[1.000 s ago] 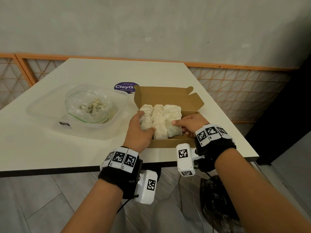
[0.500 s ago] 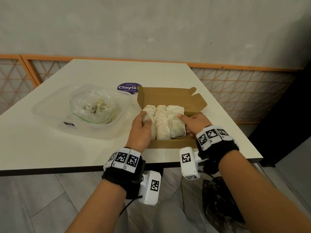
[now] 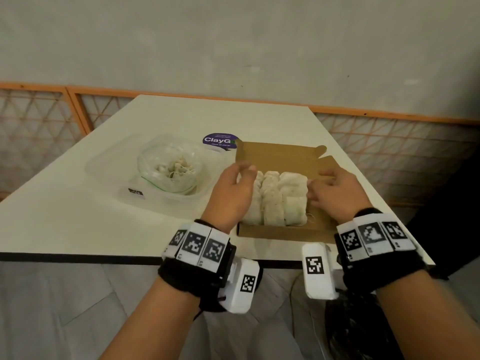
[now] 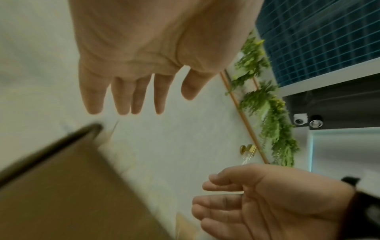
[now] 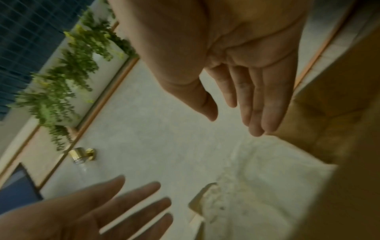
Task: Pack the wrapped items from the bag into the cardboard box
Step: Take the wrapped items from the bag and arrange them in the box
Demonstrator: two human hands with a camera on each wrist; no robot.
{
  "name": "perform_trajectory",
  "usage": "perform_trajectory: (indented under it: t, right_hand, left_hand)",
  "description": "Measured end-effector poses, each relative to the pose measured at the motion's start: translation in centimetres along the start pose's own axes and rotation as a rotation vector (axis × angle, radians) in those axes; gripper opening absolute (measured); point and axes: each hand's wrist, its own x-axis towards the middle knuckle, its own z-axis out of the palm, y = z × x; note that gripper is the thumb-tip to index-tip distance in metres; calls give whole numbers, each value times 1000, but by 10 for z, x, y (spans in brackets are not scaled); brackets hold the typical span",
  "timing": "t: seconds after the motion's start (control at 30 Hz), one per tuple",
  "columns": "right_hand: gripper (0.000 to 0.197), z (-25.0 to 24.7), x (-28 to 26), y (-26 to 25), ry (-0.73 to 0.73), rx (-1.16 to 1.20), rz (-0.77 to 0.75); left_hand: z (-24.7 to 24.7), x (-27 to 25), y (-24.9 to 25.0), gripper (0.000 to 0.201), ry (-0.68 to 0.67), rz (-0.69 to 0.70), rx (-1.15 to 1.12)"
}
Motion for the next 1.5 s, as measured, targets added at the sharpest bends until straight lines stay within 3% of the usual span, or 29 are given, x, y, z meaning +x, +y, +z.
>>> perform_trajectory:
  t: [0.07, 0.13, 0.23, 0.3, 0.33, 0.43, 0.53, 0.63, 0.77, 0.97, 1.07, 1.13, 1.23, 1.4, 1.5]
  right_hand:
    - [30, 5, -7, -21, -77, 111, -98]
    - [20, 16, -18, -47, -218, 146, -188]
    - [14, 44, -23, -83, -378, 107, -280]
    - [15, 66, -16, -101, -441, 40, -310]
    - [15, 78, -11, -109, -469, -13, -320]
    - [18, 114, 9, -127, -532, -231, -362]
    - [33, 139, 22, -132, -555, -459, -473]
    - [47, 159, 25, -134, -573, -663, -640]
    - [48, 175, 32, -134, -584, -906, -703]
    - [34, 194, 29, -128, -556, -1095, -727]
    - [24, 195, 29, -130, -525, -1108, -712]
    - [13, 190, 33, -134, -531, -1072, -705]
    - [14, 176, 40, -136, -556, -864, -645]
    - [26, 159, 42, -135, -508, -385, -554]
    - [27, 158, 43, -136, -533, -271, -478]
  left_hand:
    - [-18, 7, 17, 19, 30, 83, -23]
    - [-45, 19, 28, 10, 153, 140, -98]
    - [-92, 43, 25, 20, 457, 138, 5]
    - [-121, 59, 17, 37, 587, 34, 171]
    - [-132, 66, 14, 46, 572, -62, 238]
    - [-152, 82, 1, 76, 335, -348, 383]
    - [-155, 87, -7, 90, 184, -465, 521]
    - [-156, 88, -8, 96, 68, -458, 546]
    - [-158, 85, -13, 111, -58, -379, 420]
    - [-161, 80, -13, 90, -154, -238, 288]
    - [-164, 77, -14, 51, -196, -188, 136]
    - [-165, 75, -14, 41, -163, -162, 120]
    - [-166, 74, -13, 33, -130, -130, 189]
    - [-165, 74, -10, 68, -222, -265, 361]
    - [-164, 74, -7, 73, -210, -259, 367]
